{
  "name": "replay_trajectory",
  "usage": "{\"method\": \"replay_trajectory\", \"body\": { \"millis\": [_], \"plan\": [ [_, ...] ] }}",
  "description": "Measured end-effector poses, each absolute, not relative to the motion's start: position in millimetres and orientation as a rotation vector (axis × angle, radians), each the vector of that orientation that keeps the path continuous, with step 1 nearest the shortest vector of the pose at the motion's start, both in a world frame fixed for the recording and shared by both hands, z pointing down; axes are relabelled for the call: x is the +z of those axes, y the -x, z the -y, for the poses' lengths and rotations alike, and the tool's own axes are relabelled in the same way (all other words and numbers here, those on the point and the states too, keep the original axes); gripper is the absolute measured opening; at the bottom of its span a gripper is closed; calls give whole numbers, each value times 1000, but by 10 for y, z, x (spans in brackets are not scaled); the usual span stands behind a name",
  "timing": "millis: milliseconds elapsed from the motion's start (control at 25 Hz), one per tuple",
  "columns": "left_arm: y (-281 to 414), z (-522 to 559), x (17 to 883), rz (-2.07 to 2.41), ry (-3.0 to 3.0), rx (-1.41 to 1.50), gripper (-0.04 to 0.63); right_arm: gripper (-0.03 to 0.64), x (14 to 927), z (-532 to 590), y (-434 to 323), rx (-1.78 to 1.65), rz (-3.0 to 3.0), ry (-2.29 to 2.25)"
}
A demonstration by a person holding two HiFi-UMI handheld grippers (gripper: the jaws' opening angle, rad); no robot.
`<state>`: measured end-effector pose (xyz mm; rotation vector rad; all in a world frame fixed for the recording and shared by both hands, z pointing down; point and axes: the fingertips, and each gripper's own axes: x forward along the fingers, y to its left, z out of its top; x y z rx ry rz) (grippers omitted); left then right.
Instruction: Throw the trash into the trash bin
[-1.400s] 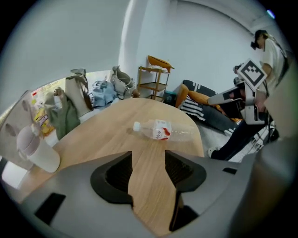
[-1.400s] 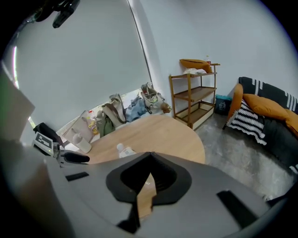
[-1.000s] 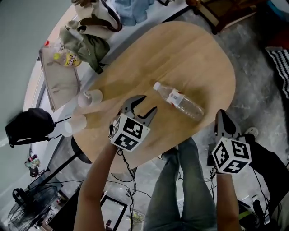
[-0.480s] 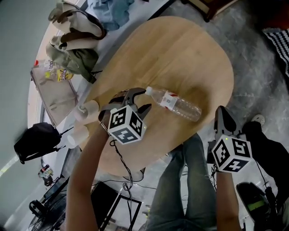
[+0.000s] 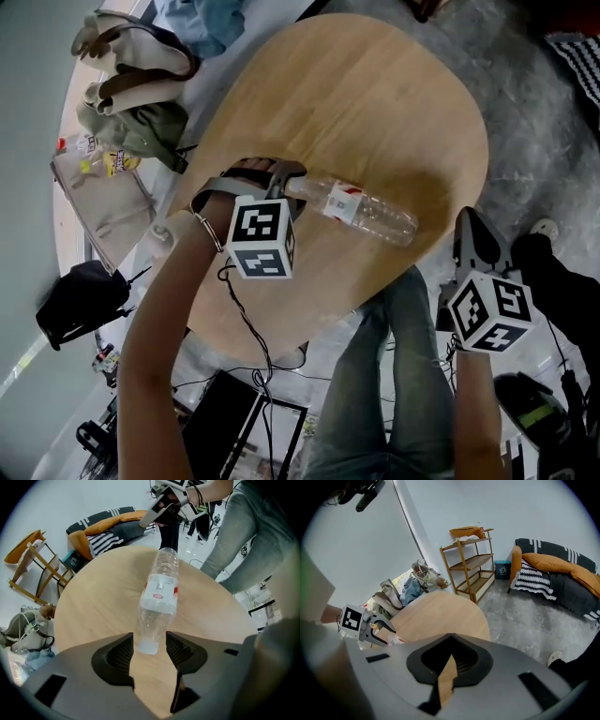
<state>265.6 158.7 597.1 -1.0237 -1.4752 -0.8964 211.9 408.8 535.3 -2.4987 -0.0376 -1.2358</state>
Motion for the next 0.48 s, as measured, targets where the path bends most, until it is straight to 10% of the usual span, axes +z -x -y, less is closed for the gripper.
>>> {"method": "replay_trajectory", "body": {
  "millis": [480],
  "plan": [
    [-2575,-1643,6064,1480,1003,-883,150,6,5415,-4128,-2124,-1240,-1,2508]
  ]
}}
